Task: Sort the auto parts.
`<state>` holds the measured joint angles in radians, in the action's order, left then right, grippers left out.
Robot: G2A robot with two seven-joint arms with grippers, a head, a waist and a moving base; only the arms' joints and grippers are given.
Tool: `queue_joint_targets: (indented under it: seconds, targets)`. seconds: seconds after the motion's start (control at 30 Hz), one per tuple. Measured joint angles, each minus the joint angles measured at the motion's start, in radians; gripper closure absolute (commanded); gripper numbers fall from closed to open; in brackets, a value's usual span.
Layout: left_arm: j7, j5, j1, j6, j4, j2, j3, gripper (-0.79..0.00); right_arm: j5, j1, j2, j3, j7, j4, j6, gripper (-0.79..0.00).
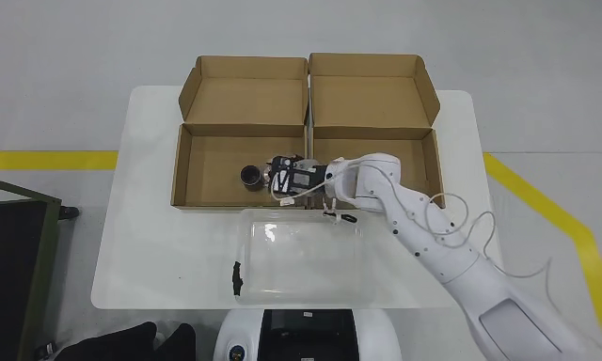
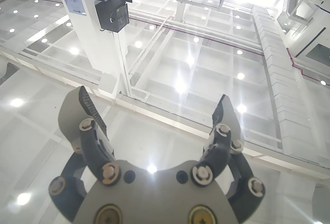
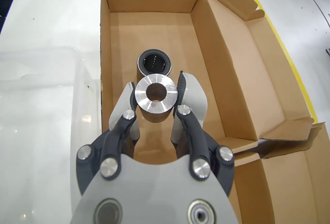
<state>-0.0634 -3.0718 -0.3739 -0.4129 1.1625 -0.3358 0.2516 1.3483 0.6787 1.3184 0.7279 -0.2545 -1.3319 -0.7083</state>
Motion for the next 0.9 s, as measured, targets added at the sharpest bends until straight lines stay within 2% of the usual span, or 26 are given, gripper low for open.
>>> queue_joint_targets:
  seconds: [0.73, 0.77, 0.9]
  targets:
    - [0.000, 0.000, 0.000, 0.000, 0.000, 0.000, 0.000, -0.785, -0.020, -0.069, 0.065, -0.083, -0.061, 0.149, 0.012, -0.006]
    - [0.000, 0.000, 0.000, 0.000, 0.000, 0.000, 0.000, -0.785, -0.020, -0.071, 0.067, -0.085, -0.062, 0.153, 0.013, -0.034]
    - [0.000, 0.000, 0.000, 0.000, 0.000, 0.000, 0.000, -0.785, -0.020, -0.076, 0.075, -0.090, -0.064, 0.172, 0.015, -0.231]
